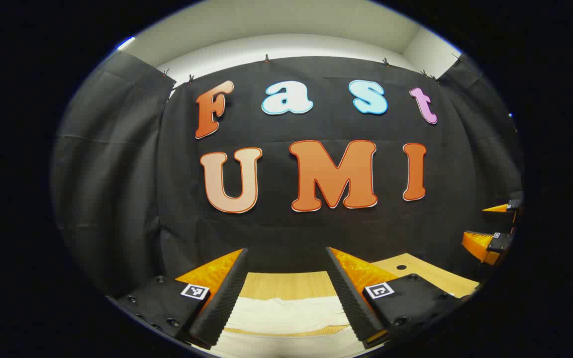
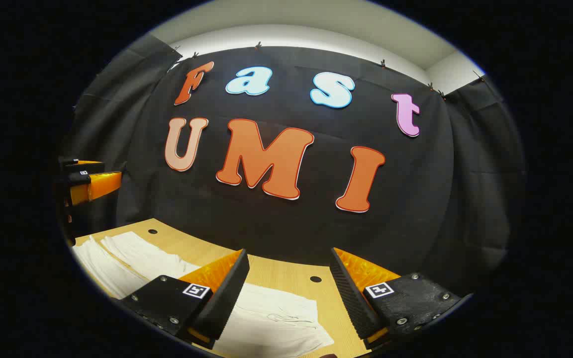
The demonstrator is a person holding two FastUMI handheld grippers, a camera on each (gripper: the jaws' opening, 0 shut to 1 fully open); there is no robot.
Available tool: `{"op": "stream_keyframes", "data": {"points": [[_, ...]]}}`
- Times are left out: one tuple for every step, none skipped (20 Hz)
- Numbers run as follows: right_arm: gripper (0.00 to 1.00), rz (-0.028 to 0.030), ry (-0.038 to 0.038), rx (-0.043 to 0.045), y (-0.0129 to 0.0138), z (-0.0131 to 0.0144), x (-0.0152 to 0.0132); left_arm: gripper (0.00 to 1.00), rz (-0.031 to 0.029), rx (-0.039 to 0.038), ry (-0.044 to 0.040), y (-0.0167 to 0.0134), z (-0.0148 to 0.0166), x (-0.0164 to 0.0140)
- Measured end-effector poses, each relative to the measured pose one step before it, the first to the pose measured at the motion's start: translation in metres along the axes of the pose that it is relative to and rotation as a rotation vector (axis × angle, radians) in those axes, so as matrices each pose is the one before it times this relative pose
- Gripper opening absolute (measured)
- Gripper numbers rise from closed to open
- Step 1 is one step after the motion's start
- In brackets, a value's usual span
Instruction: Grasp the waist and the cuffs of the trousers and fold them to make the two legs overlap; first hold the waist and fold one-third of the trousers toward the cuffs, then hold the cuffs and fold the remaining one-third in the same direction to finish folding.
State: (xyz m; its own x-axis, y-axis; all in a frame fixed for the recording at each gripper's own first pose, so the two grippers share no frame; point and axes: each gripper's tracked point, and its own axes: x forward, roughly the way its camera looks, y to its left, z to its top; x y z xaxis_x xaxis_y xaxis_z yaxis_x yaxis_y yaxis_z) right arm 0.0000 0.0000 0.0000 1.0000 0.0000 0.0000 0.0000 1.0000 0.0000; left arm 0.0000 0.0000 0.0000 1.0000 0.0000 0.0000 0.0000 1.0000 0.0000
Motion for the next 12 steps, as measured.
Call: {"op": "stream_keyframes", "data": {"points": [[0.98,0.00037,-0.00156,0.00509,-0.00178,-0.00121,0.00056,0.98,0.00400,0.00547,0.00183,-0.00119,-0.00166,-0.00204],[0.98,0.00192,0.00174,0.00380,-0.00087,-0.00093,0.00013,0.99,0.00711,0.00677,-0.00087,0.00048,0.00034,-0.00123],[0.98,0.00110,0.00712,0.00142,-0.00179,-0.00204,0.00048,0.98,0.00522,0.00405,0.00027,0.00059,-0.00162,0.00004],[0.98,-0.00120,0.00421,-0.00016,-0.00212,-0.00250,-0.00052,0.99,0.00482,0.00171,0.00357,-0.00035,-0.00077,-0.00091],[0.98,-0.00238,0.00105,-0.00145,-0.00272,-0.00081,0.00022,0.99,0.00356,-0.00114,0.00696,-0.00177,-0.00379,0.00013],[0.98,-0.00183,0.00106,-0.00127,-0.00298,-0.00062,-0.00060,0.99,0.00245,-0.00148,0.00358,-0.00118,-0.00070,0.00110],[0.98,-0.00010,0.00145,0.00062,-0.00238,-0.00138,-0.00095,0.98,0.00187,-0.00349,-0.00182,-0.00150,0.00014,-0.00061],[0.98,-0.00105,0.00267,0.00040,-0.00254,-0.00218,0.00011,0.98,0.00221,-0.00239,-0.00281,-0.00238,0.00239,-0.00007],[0.98,-0.00110,0.00363,0.00015,-0.00351,-0.00211,-0.00076,0.99,0.00200,-0.00110,0.00037,-0.00182,0.00001,-0.00056],[0.98,-0.00097,0.00491,-0.00080,-0.00239,-0.00244,-0.00188,0.99,0.00055,0.00423,0.00047,-0.00306,0.00094,-0.00052],[0.98,0.00268,0.00422,0.00088,-0.00219,-0.00267,-0.00120,0.98,0.00644,0.00706,-0.00165,-0.00057,-0.00164,-0.00139],[0.98,0.00473,0.00788,0.00130,-0.00223,-0.00380,-0.00005,0.98,0.00309,0.00651,-0.00057,-0.00121,0.00092,-0.00085]]}}
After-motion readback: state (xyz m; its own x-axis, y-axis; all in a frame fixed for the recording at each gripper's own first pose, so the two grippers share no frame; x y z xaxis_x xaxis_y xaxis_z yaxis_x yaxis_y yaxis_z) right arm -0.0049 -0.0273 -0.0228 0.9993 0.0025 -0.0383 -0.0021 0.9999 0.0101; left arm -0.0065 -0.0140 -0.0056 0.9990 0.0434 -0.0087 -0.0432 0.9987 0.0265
